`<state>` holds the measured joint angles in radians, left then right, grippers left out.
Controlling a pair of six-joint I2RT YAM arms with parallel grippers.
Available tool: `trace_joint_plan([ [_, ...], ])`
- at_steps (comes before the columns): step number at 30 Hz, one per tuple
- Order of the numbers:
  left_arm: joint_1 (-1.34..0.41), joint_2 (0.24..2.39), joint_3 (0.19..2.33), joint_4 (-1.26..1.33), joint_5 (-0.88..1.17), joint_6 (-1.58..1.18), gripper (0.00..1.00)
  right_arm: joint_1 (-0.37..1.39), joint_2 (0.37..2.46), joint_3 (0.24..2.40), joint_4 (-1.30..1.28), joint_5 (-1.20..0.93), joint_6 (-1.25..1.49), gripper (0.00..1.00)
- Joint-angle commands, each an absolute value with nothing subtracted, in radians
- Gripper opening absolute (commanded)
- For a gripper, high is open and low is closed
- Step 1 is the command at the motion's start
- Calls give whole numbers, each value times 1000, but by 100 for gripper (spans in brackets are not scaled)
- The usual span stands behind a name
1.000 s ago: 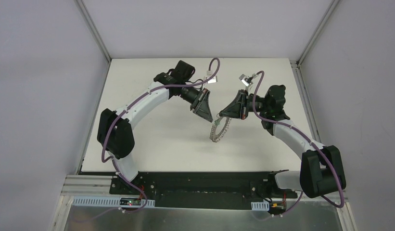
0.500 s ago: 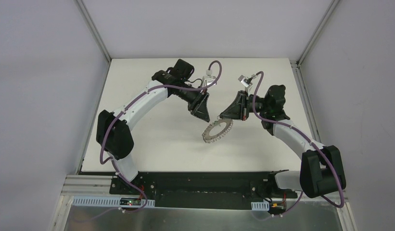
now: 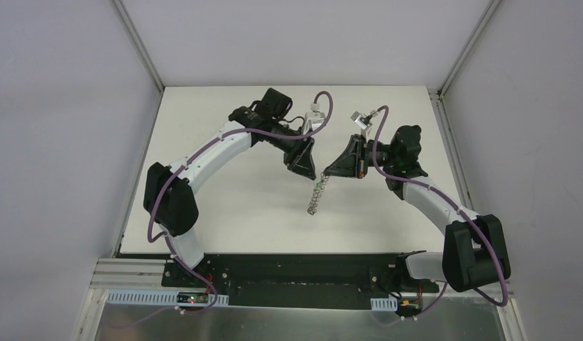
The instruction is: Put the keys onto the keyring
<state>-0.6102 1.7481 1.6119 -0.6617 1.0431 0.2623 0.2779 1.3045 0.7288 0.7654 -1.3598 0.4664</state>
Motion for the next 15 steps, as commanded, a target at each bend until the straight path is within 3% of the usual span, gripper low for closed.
trace_joint_plan([
  [1, -641, 1743, 1586, -608, 1100, 243, 47, 272, 1301, 767, 805, -1394, 463, 0],
  [15, -675, 1758, 1512, -428, 1142, 80, 48, 269, 1299, 766, 805, -1392, 465, 0],
])
